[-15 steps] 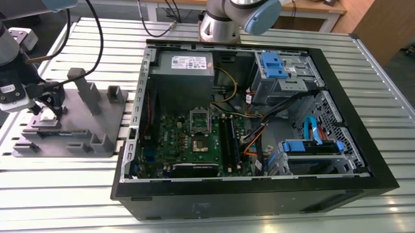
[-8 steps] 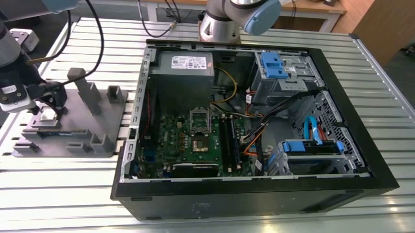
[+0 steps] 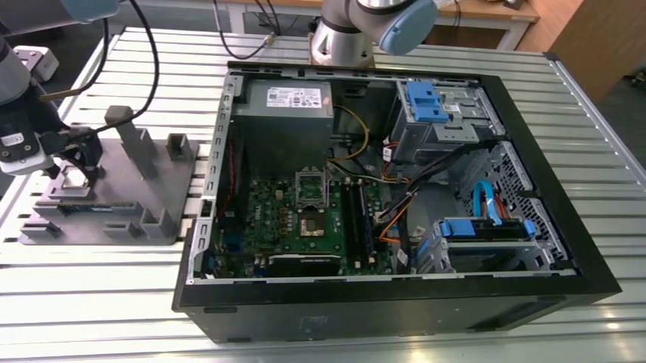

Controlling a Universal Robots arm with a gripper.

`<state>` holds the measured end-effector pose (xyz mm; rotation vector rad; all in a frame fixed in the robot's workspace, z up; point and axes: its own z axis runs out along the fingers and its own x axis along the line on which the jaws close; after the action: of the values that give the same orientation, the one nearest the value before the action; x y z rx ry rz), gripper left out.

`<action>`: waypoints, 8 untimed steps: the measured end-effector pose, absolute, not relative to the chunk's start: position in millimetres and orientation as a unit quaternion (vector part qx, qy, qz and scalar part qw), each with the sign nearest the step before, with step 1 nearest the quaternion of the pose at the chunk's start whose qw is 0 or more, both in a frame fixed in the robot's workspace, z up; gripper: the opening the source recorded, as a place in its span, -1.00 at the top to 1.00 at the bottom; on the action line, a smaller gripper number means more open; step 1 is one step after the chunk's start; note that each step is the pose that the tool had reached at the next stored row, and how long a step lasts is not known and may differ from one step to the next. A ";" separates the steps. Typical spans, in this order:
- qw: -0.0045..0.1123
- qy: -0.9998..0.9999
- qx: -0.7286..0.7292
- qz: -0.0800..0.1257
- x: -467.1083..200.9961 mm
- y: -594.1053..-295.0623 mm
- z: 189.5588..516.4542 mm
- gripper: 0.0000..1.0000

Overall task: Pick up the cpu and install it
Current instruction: 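Pick up the cpu and move it towards the insertion slot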

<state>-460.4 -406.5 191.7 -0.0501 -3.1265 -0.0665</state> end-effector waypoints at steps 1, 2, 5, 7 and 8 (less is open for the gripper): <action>0.007 -1.000 -0.016 -0.021 -460.4 -406.5 190.6 -0.22; 0.007 -1.000 -0.016 -0.021 -460.4 -406.5 189.4 -0.22; 0.007 -1.000 -0.016 -0.021 -460.5 -406.4 187.7 -0.22; 0.007 -1.000 -0.013 -0.020 -460.4 -406.4 186.9 -0.22; 0.007 -1.000 -0.012 -0.020 -460.4 -406.4 186.7 -0.22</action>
<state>-460.4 -406.4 186.7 -0.0372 -3.1262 -0.0627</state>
